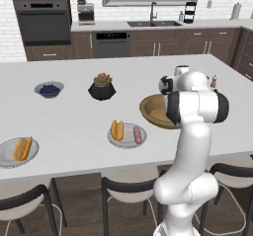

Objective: Place one bun and one sausage from the bowl on each plate.

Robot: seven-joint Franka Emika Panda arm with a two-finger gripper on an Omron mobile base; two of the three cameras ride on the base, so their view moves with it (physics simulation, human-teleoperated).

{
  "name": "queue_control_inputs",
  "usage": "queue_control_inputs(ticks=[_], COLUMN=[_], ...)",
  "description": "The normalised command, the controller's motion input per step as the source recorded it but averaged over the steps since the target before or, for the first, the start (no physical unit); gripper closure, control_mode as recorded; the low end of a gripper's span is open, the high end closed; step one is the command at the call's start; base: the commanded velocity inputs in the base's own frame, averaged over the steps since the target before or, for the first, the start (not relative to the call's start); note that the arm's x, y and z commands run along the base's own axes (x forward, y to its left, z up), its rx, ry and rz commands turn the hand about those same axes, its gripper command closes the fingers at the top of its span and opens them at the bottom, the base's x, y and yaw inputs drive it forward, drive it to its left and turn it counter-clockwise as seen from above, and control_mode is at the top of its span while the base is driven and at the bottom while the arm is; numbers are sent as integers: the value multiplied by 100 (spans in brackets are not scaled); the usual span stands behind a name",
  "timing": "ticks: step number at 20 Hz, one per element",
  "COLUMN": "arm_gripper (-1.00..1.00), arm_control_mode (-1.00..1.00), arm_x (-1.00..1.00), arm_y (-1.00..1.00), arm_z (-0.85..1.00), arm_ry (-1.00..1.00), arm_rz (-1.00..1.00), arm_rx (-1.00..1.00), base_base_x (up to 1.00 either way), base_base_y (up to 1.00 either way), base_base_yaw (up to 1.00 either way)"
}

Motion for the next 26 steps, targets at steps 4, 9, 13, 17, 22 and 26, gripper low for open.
queue_control_inputs(ticks=[4,9,13,17,22,26], arm_gripper=[-100,-100,-100,-100,100,100], arm_control_mode=[-100,-100,-100,-100,-100,-100], arm_x=[29,27,25,3,0,0], arm_y=[-12,-15,-11,-2,0,0], arm_z=[-47,-25,-38,-38,-40,-17], arm_ry=[8,4,1,0,0,0], arm_rz=[0,0,0,0,0,0], arm_rx=[0,0,0,0,0,0], base_base_x=[0,0,0,0,0,0], base_base_y=[0,0,0,0,0,0], base_base_yaw=[0,0,0,0,0,0])
